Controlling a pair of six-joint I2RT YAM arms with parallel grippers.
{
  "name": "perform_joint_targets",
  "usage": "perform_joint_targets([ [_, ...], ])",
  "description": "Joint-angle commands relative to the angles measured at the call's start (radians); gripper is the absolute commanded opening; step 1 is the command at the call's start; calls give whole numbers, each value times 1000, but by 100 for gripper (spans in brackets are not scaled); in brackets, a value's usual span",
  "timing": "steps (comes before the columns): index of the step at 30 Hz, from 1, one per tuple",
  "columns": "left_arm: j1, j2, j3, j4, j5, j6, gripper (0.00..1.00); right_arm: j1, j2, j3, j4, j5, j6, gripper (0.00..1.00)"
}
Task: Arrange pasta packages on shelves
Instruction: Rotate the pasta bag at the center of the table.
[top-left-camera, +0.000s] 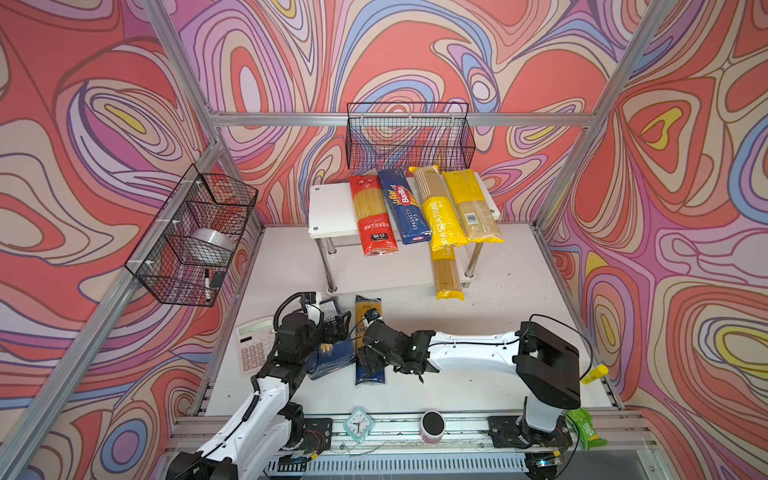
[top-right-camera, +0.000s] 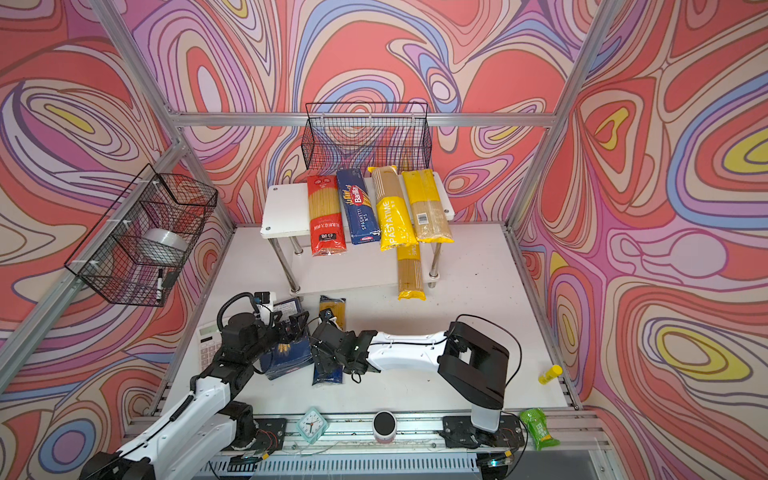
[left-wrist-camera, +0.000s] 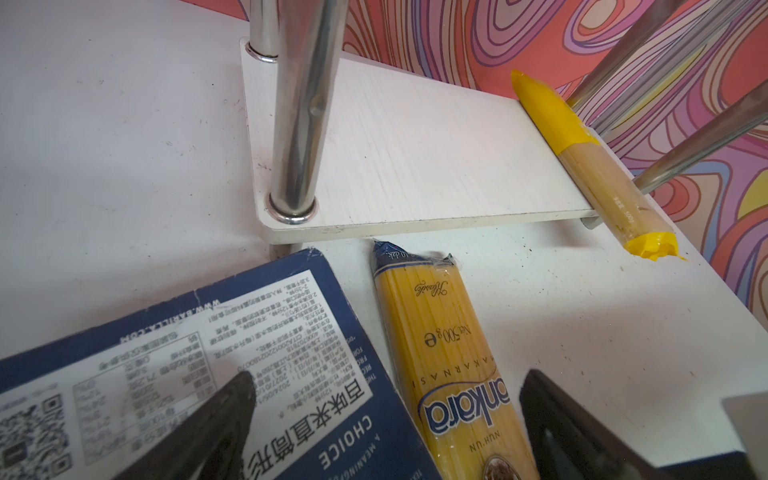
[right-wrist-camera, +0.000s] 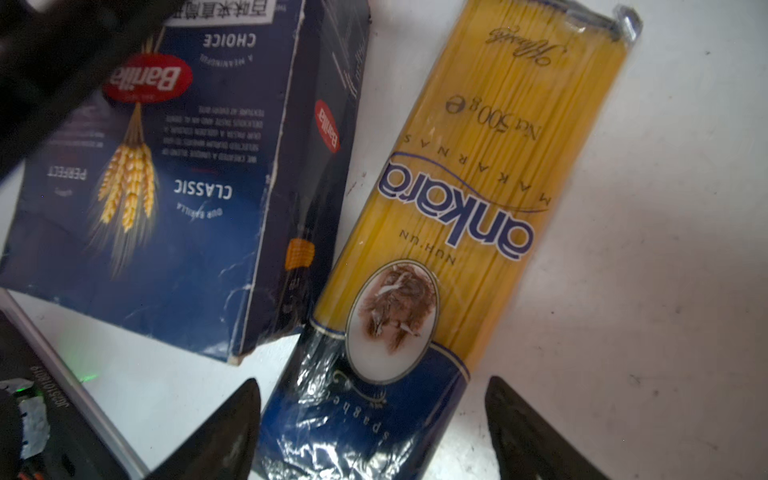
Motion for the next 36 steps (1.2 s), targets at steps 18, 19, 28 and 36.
perform_joint_targets([
  [18,0,50,23,20,19,0,100,3,156,92,-65,43,3,94],
  [19,0,34,15,21,15,-3,100,3,156,89,-70,44,0,94],
  [28,0,-6,-7,31,29,2,100,-18,148,61,-145,74,3,94],
  [36,0,0,-5,30,33,3,100,-65,70,-44,-117,29,7,94],
])
